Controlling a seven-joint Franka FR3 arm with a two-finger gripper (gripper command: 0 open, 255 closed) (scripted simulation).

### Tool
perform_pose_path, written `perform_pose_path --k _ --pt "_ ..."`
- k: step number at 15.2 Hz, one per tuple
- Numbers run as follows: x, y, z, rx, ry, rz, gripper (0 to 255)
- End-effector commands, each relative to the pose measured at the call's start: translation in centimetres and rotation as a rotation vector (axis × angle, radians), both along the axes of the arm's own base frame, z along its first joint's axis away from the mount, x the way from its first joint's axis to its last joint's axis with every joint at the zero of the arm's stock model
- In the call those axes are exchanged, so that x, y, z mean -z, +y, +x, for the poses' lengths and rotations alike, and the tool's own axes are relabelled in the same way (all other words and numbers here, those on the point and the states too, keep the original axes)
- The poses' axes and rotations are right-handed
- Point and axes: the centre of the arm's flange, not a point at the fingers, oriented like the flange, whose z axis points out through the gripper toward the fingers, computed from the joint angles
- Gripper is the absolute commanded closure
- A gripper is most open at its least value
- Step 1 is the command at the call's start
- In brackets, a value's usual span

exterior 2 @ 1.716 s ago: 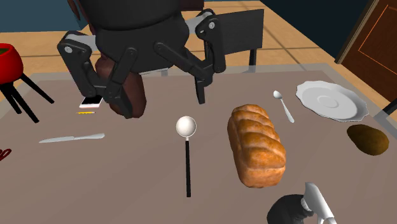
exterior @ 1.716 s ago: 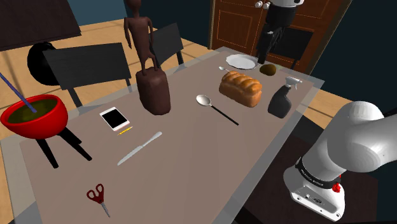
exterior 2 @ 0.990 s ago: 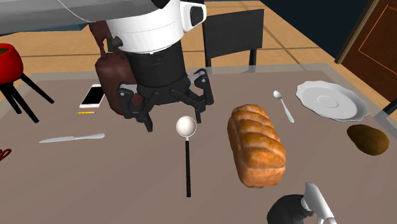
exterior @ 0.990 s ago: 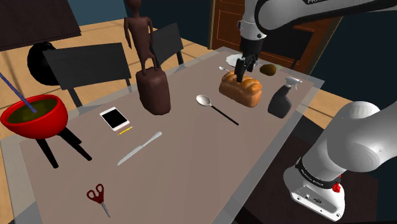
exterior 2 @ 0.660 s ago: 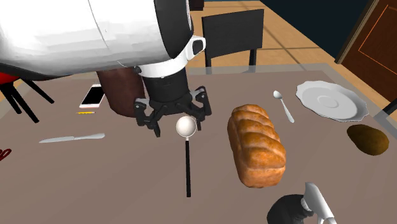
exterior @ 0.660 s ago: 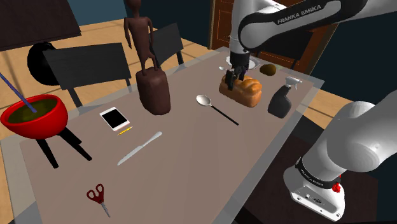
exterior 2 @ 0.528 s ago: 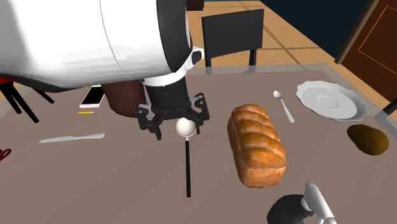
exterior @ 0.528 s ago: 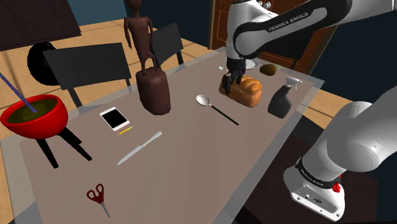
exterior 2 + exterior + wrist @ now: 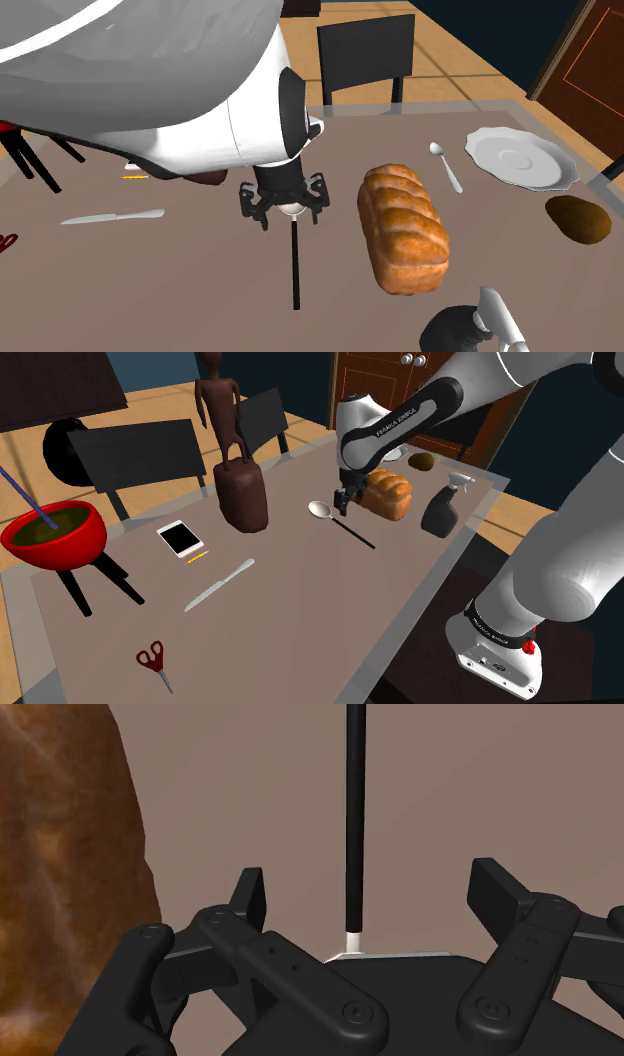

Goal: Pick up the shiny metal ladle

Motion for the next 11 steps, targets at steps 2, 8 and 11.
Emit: perform_pose_path --k 2,8,11 --pt "3.8 -0.3 2.1 0.016 0.015 -0.001 0" --pt "8.1 -0.5 3.5 0.026 0.026 -0.001 0" --pt "9.6 -0.5 3.5 0.026 0.026 -0.001 0"
